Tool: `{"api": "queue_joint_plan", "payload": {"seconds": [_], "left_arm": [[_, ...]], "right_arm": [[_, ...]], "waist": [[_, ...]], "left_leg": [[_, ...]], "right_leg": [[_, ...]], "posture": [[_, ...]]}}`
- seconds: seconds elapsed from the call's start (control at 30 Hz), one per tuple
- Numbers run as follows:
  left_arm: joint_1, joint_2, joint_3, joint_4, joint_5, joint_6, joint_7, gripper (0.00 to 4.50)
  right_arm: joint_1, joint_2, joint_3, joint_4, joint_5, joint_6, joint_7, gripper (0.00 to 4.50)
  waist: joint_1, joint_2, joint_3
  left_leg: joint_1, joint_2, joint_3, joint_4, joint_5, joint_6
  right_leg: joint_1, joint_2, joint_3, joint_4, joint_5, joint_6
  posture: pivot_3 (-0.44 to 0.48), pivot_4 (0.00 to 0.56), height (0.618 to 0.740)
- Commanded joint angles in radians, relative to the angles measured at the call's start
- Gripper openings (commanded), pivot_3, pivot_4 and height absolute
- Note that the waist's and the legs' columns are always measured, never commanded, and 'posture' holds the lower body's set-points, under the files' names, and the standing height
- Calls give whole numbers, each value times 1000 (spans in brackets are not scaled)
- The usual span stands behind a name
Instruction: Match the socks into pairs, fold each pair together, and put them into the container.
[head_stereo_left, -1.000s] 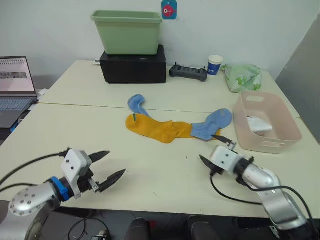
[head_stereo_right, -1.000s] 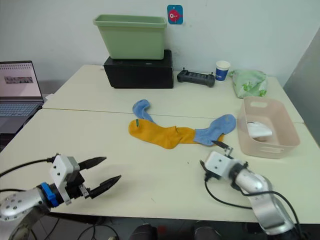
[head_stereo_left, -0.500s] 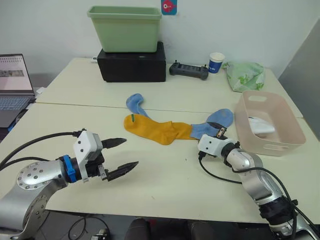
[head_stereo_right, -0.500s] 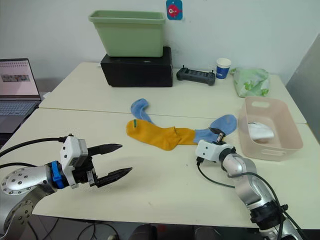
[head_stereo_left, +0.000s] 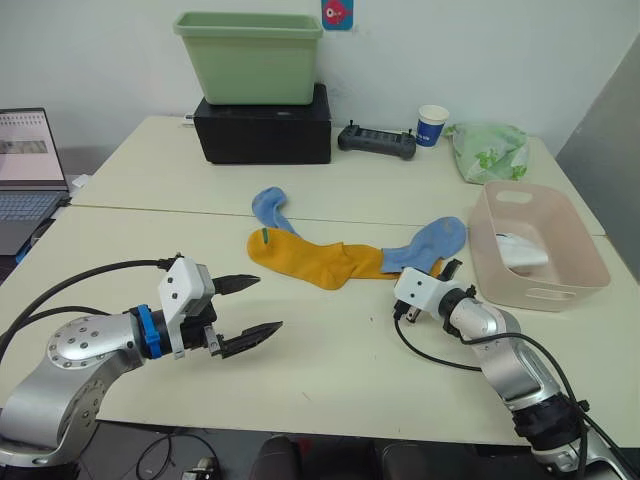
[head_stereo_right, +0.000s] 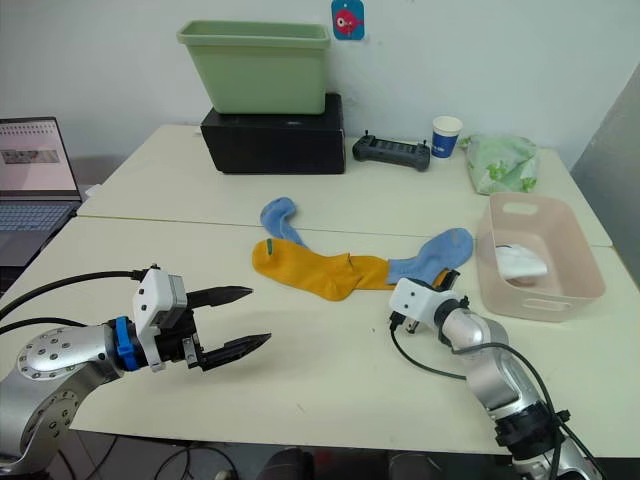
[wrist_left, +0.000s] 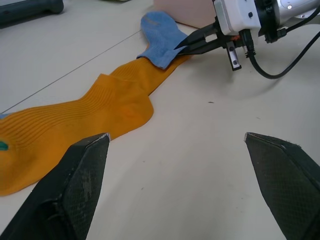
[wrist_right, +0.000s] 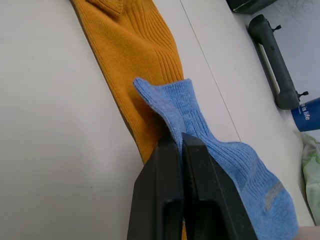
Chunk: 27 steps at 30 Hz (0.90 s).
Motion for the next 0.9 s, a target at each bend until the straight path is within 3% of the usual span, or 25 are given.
{"api": "queue_joint_plan", "payload": {"seconds": [0.03,0.43,0.8,0.9], "left_arm": [[-11,-4,23,-3,1,-9,16,4500],[-23,-1,30,22,0,-2,40,4500],[-34,4,40,30,-4,13,62,4500],[-19,7,47,17,-8,23,64,4500]], "right_arm": [[-33,-9,-48,-49,38,4,21,25],[-116,18,-104,-206,173,169,142,25],[-129,83,-29,-441,418,569,312,25],[-85,21,4,-468,459,553,361,25]], "waist": [[0,0,0],[0,0,0],[0,0,0],[0,0,0]], "left_leg": [[0,0,0,0,0,0],[0,0,0,0,0,0],[0,0,-1,0,0,0],[0,0,-2,0,0,0]], "right_leg": [[0,0,0,0,0,0],[0,0,0,0,0,0],[0,0,-1,0,0,0],[0,0,-1,0,0,0]], "posture": [[0,150,719],[0,150,719],[0,150,719],[0,150,719]]}}
